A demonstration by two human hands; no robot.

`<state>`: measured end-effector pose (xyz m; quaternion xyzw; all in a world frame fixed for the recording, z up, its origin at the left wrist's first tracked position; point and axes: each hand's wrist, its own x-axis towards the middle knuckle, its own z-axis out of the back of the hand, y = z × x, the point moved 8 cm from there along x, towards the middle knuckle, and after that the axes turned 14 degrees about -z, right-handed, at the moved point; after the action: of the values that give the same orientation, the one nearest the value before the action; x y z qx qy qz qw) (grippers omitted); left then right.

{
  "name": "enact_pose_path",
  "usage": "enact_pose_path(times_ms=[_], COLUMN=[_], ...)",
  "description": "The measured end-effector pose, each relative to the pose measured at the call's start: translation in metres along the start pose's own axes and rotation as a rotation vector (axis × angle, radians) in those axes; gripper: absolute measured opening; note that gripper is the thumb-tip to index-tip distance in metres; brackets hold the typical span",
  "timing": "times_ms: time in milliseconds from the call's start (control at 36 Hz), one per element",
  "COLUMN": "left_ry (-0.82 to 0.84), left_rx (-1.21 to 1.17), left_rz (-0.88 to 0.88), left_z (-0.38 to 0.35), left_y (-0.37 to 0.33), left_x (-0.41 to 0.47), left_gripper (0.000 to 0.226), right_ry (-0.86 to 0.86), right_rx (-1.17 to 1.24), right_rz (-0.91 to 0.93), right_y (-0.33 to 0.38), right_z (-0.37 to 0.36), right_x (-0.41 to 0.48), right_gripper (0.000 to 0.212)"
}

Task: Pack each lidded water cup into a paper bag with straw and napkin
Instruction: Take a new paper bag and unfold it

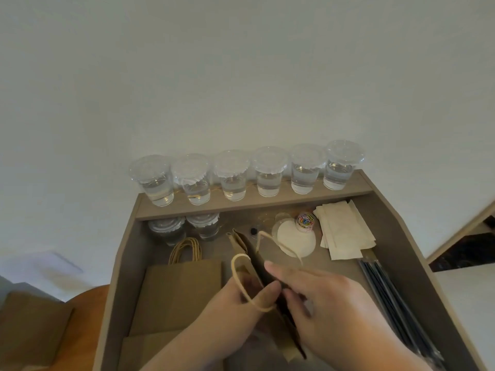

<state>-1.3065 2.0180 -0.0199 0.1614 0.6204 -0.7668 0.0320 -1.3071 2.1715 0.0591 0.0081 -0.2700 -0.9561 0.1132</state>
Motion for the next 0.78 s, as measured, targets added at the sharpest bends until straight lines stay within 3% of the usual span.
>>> enact_pose_path(times_ms=[83,167,222,333,389,417,444,500,556,722,778], left_ry=[0.010,0.022,0.013,-0.008,0.008,0.021,0.033,0.048,0.083,0.076,0.052], left_rx=[0.018,0.024,0.060,0.166,0.222,0.242,0.248,0.250,0.262,0.476,0.531], left_rz=[0.044,0.065,0.051,0.008,-0.032,-0.055,-0.082,-0.146,-0.222,-0.364,-0.372], left_z=[0.000,-0.002,0.000,0.004,0.006,0.005,0.005,0.002,-0.005,-0.011,-0.010], left_y=[0.008,0.014,0.016,0.015,0.011,0.008,0.003,-0.009,-0.023,-0.047,-0.050], left_x=[0.002,0.006,0.008,0.012,0.012,0.011,0.010,0.008,0.004,-0.008,-0.010], left_gripper=[0.028,0.020,0.016,0.016,0.017,0.017,0.017,0.019,0.018,0.013,0.019], right_ry=[-0.059,-0.111,-0.049,0.152,0.188,0.239,0.332,0.496,0.577,0.517,0.512], right_rx=[-0.001,0.086,0.290,0.927,1.086,1.076,1.015,0.808,0.652,0.500,0.454], right_rz=[0.072,0.162,0.168,-0.248,-0.463,-0.517,-0.548,-0.595,-0.579,-0.546,-0.533], right_y=[-0.003,-0.007,-0.013,-0.051,-0.068,-0.070,-0.065,-0.060,-0.049,-0.048,-0.048], right_z=[0.003,0.005,0.001,-0.019,-0.025,-0.029,-0.036,-0.052,-0.062,-0.065,-0.063], right_x=[0.000,-0.003,-0.005,0.009,0.017,0.019,0.019,0.018,0.019,0.028,0.030], right_gripper=[0.071,0.058,0.048,0.059,0.046,0.025,0.024,0.069,0.077,0.025,0.017])
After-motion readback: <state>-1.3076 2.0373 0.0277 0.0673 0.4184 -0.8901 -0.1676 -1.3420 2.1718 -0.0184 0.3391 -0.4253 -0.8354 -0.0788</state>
